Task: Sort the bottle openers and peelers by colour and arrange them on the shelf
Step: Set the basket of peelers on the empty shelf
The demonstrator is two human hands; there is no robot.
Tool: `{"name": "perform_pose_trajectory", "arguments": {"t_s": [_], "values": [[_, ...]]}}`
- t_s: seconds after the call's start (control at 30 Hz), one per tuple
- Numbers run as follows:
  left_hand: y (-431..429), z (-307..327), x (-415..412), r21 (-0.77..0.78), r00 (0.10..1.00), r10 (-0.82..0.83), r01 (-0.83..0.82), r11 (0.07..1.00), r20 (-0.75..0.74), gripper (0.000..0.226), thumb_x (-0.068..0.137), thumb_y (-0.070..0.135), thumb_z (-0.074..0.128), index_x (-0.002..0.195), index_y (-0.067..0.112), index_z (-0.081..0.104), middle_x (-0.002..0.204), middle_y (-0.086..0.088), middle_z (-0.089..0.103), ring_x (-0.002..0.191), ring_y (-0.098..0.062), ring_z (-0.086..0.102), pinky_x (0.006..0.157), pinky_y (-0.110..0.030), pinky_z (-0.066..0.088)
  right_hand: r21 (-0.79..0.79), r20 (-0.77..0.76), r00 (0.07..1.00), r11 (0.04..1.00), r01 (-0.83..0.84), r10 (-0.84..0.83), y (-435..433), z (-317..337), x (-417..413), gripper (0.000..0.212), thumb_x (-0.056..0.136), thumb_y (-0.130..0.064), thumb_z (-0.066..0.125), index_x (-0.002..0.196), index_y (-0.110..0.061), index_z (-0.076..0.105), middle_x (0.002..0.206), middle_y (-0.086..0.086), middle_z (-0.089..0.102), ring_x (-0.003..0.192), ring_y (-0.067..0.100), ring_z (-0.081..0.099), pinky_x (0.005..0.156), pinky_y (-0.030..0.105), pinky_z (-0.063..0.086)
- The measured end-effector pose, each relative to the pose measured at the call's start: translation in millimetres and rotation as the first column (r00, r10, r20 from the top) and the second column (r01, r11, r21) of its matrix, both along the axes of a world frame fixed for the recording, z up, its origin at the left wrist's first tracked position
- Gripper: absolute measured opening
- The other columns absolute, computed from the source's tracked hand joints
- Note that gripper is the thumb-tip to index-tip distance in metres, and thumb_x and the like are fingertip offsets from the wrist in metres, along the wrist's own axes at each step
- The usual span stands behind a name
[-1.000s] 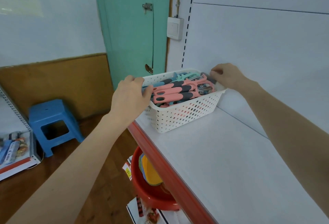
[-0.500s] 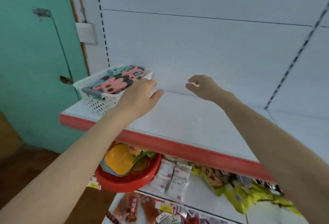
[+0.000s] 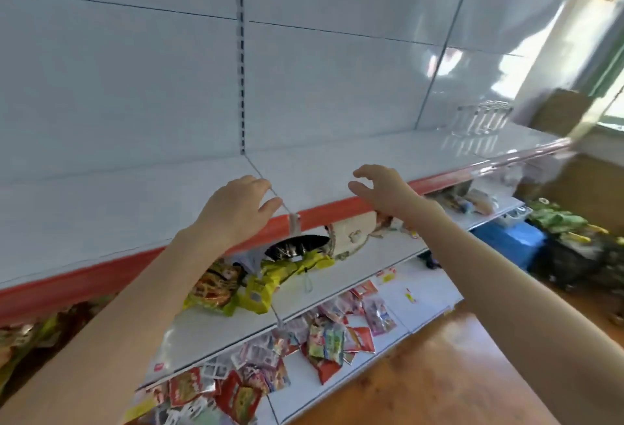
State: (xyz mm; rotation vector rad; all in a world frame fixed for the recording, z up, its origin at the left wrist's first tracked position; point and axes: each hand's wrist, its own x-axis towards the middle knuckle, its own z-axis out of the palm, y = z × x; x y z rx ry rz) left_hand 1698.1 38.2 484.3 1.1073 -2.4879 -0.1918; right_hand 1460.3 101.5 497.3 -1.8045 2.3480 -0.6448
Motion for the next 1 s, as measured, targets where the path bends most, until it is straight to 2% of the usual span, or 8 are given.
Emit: {"name": "perform_pose_trajectory", "arguments": {"t_s": [0.17, 0.23, 0.3, 0.4, 0.5, 0.63, 0.77, 1.0], "values": [[37, -7, -129, -0.028, 0.974, -0.215, 0.218, 0.976, 0.077, 0.044, 0.094, 0.040, 0.043, 0.117, 0.005, 0.056, 0.115, -0.014, 0.058, 0.107, -0.030, 0.054, 0.089, -0.040, 0.044, 0.011, -0.044, 0.970, 0.970, 0.242, -0.241, 92, 3, -111, 0.035, 0.093, -0.027, 0.049, 0.118, -0.004, 0.059, 0.117, 0.014, 0.062, 0.106, 0.030, 0.057, 0.090, 0.035, 0.045], [59, -5, -184, -0.047, 0.952, -0.288, 0.294, 0.955, 0.099, 0.043, 0.094, 0.039, 0.043, 0.117, 0.005, 0.055, 0.116, -0.014, 0.057, 0.107, -0.030, 0.054, 0.088, -0.038, 0.044, 0.000, -0.046, 0.949, 0.950, 0.313, -0.313, 128, 5, -155, 0.031, 0.094, -0.024, 0.050, 0.111, 0.000, 0.060, 0.110, 0.017, 0.062, 0.104, 0.033, 0.057, 0.085, 0.035, 0.042], [83, -3, -236, -0.065, 0.929, -0.353, 0.361, 0.930, 0.109, 0.039, 0.095, 0.038, 0.044, 0.116, 0.007, 0.056, 0.115, -0.013, 0.057, 0.108, -0.030, 0.053, 0.086, -0.035, 0.043, -0.010, -0.050, 0.927, 0.929, 0.371, -0.371, 163, 9, -198, 0.033, 0.094, -0.023, 0.051, 0.114, 0.003, 0.059, 0.115, 0.019, 0.060, 0.110, 0.034, 0.054, 0.089, 0.036, 0.039], [117, -3, -310, -0.099, 0.892, -0.437, 0.449, 0.888, 0.117, 0.038, 0.095, 0.039, 0.042, 0.114, 0.008, 0.056, 0.113, -0.012, 0.057, 0.106, -0.029, 0.054, 0.084, -0.034, 0.041, -0.040, -0.060, 0.893, 0.895, 0.444, -0.446, 210, 12, -259, 0.040, 0.094, -0.027, 0.051, 0.126, -0.003, 0.054, 0.129, 0.013, 0.055, 0.119, 0.028, 0.050, 0.096, 0.030, 0.036], [149, -4, -375, -0.077, 0.855, -0.500, 0.513, 0.855, 0.136, 0.040, 0.096, 0.039, 0.041, 0.116, 0.006, 0.054, 0.117, -0.014, 0.055, 0.110, -0.030, 0.052, 0.088, -0.036, 0.042, -0.060, -0.069, 0.857, 0.859, 0.508, -0.511, 253, 6, -311, 0.036, 0.093, -0.027, 0.052, 0.120, -0.005, 0.058, 0.122, 0.012, 0.059, 0.114, 0.028, 0.053, 0.090, 0.029, 0.038], [187, -6, -449, -0.070, 0.798, -0.578, 0.595, 0.801, 0.170, 0.044, 0.097, 0.036, 0.041, 0.128, 0.007, 0.047, 0.129, -0.012, 0.050, 0.119, -0.027, 0.048, 0.092, -0.034, 0.039, -0.078, -0.088, 0.806, 0.810, 0.581, -0.586, 300, -1, -366, 0.030, 0.093, -0.021, 0.052, 0.114, -0.001, 0.060, 0.117, 0.016, 0.061, 0.110, 0.030, 0.054, 0.089, 0.032, 0.038], [207, -19, -534, -0.066, 0.722, -0.659, 0.683, 0.727, 0.210, 0.040, 0.095, 0.038, 0.042, 0.116, 0.005, 0.053, 0.117, -0.015, 0.056, 0.108, -0.028, 0.052, 0.088, -0.038, 0.044, -0.072, -0.056, 0.747, 0.749, 0.659, -0.663, 339, -23, -429, 0.033, 0.092, -0.023, 0.053, 0.117, -0.002, 0.061, 0.118, 0.013, 0.062, 0.110, 0.030, 0.055, 0.090, 0.033, 0.041], [221, -41, -698, -0.128, 0.646, -0.702, 0.756, 0.642, 0.299, 0.039, 0.096, 0.039, 0.039, 0.113, 0.006, 0.052, 0.111, -0.013, 0.056, 0.102, -0.027, 0.054, 0.080, -0.035, 0.043, -0.061, -0.050, 0.674, 0.675, 0.735, -0.737, 361, -46, -568, 0.036, 0.093, -0.022, 0.053, 0.124, -0.005, 0.057, 0.126, 0.012, 0.059, 0.118, 0.027, 0.052, 0.094, 0.028, 0.038]]}}
